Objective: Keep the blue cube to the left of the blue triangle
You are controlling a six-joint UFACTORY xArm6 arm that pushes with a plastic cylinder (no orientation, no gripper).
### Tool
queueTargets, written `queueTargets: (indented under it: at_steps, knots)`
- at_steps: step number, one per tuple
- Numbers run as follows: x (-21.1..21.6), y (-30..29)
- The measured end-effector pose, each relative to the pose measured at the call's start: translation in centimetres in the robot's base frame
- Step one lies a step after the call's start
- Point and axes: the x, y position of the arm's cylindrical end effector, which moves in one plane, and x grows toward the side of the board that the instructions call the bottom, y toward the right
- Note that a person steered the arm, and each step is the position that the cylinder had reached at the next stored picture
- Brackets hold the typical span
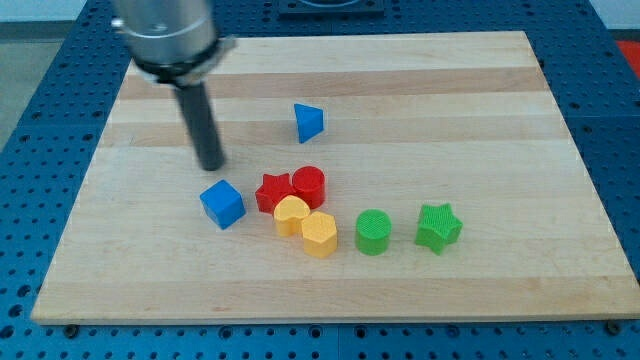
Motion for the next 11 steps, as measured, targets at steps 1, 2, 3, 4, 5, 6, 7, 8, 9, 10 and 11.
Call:
queueTargets:
  at_steps: [1,2,3,4,5,6,7,8,9,10,11]
  knots:
    - [3.6,-6.7]
    - [8.8,-7.8]
    - [12.2,-4.7]
    - [12.8,-2.4]
    - [12.0,0.5]
    - [8.9,3.3]
    - [4.2,4.1]
    - [3.0,4.1]
    - [6.1,4.1]
    - [7.4,5.4]
    - [5.2,7.2]
